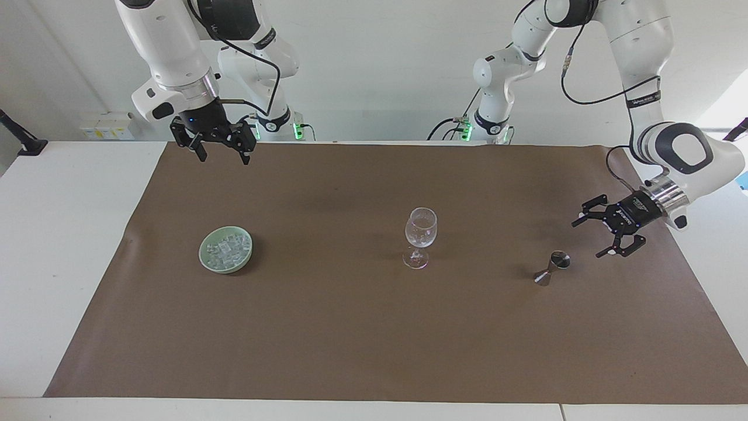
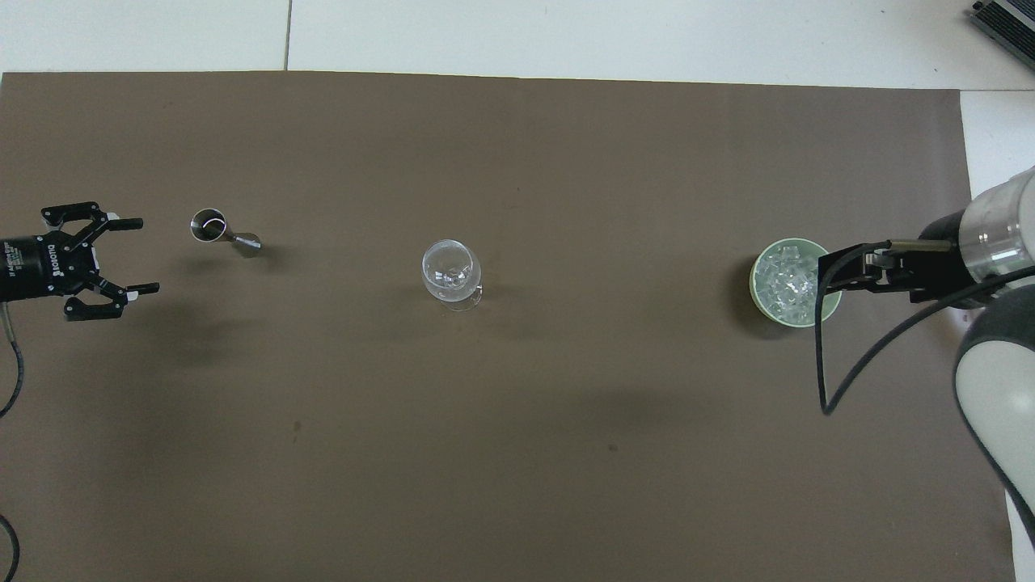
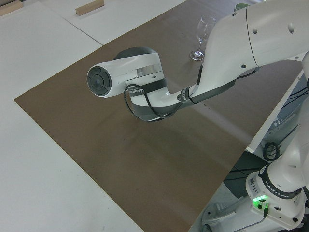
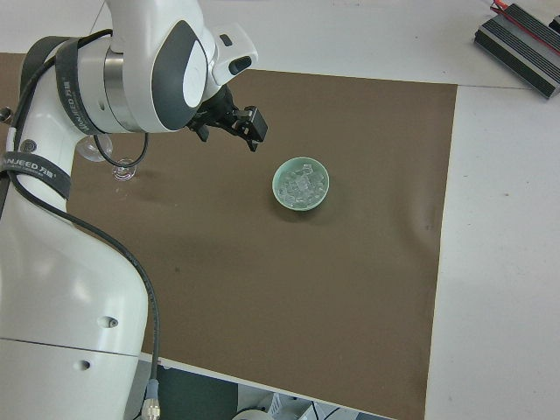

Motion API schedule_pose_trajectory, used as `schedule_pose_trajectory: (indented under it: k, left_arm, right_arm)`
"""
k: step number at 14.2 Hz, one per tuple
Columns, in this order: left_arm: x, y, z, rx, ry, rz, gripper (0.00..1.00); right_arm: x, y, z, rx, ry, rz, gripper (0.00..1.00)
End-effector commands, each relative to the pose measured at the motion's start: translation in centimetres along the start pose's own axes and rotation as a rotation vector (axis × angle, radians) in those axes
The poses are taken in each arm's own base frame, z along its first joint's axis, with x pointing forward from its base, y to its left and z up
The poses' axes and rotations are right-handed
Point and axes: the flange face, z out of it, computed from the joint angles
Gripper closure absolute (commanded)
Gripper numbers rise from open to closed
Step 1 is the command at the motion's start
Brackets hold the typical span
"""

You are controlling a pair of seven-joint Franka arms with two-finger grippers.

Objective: Pour wine and add ice with both arms
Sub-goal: 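Open the left gripper and move it toward the silver jigger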

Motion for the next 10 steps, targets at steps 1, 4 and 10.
schedule_pose_trajectory:
  k: [1,4,10]
  left_arm:
    - [1.4,-0.3,0.7,-0.024,-0.024,-0.034,0.0]
    - [2.6,-0.5,2.2,-0.046,-0.029,-0.035,0.0]
    - [2.6,-0.2,3.6,-0.078,-0.005,-0.031,0.0]
  right_arm:
    - [-0.4,0.4,-0.1,0.02,-0.017,-0.019,0.0]
    - [-0.4,0.4,-0.1,0.02,-0.017,-0.018,0.0]
    - [-0.4,0.4,-0.1,0.02,-0.017,-0.018,0.0]
